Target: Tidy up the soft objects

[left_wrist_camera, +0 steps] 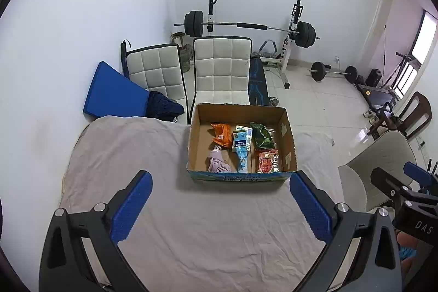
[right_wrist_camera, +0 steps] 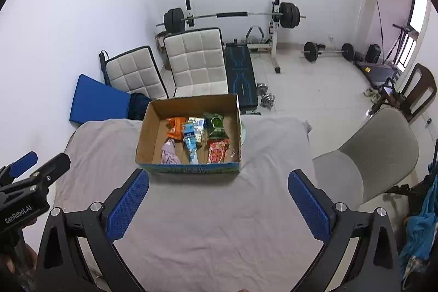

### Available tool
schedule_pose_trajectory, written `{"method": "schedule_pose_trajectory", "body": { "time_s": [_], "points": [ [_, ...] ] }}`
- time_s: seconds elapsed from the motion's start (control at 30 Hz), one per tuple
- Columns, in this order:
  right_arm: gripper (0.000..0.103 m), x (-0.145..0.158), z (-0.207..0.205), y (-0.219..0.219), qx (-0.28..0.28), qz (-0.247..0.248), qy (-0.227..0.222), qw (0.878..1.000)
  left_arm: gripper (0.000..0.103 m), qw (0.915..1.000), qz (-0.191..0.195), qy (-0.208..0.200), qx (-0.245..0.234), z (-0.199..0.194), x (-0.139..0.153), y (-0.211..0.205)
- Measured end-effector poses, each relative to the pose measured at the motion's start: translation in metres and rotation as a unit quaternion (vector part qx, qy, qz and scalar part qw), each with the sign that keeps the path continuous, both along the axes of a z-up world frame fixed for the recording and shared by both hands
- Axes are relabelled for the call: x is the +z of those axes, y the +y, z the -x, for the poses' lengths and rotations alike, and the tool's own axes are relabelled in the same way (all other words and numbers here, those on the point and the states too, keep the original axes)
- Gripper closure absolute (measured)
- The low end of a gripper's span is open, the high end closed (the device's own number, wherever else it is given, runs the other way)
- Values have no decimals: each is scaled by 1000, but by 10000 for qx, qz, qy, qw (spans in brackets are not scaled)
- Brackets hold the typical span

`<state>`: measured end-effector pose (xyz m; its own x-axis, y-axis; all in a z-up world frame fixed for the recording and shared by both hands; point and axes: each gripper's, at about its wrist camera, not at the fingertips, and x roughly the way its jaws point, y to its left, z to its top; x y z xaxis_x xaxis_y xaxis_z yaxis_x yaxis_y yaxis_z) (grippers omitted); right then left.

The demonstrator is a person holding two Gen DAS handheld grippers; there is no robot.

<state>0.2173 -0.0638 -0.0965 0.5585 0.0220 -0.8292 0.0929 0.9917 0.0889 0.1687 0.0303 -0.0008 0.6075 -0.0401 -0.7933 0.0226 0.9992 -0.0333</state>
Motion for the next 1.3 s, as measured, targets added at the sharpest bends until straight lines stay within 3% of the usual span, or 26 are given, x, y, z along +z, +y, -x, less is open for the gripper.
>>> {"method": "schedule_pose_trajectory", "body": {
  "time_s": [1.3],
  "points": [
    [0,19,1,9,45,100,-360,9993,0,9997,38,-175,184,1,16,5]
  ]
}}
